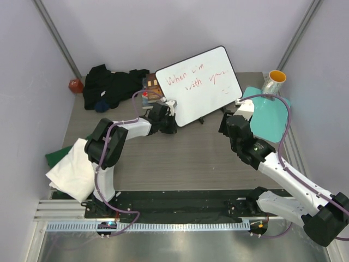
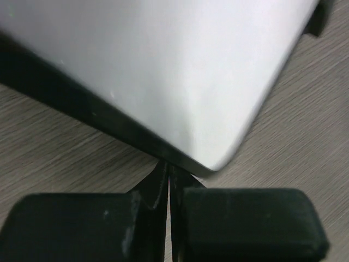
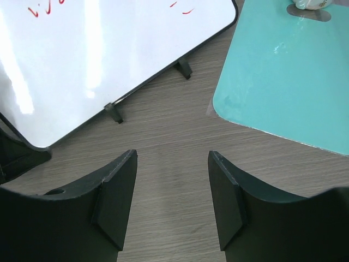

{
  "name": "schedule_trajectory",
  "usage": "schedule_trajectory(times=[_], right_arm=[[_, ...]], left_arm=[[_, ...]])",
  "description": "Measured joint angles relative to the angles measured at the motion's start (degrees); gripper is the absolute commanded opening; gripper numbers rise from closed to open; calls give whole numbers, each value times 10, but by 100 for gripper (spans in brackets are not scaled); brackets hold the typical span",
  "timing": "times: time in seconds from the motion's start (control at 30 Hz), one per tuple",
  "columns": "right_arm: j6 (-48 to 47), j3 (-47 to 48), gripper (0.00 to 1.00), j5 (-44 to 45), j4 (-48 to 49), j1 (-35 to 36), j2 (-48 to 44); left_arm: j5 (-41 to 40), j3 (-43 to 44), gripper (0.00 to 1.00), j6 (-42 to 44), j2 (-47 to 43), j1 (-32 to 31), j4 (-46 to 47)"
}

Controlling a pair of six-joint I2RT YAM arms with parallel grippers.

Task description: Fold and stack the t-shirts

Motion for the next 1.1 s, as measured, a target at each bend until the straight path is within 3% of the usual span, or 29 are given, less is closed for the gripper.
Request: schedule_trajectory(times=[0.53, 0.87, 1.1], right_arm=[[-1, -6, 61, -2, 2, -2, -7], [-6, -6, 64, -11, 17, -12, 26], [-9, 2, 68, -62, 39, -54, 123]], left_arm=[[-18, 2, 0, 3, -2, -9, -2], [-43, -49, 21, -28, -48, -10, -9], [-84, -117, 35, -44, -117, -10, -35]])
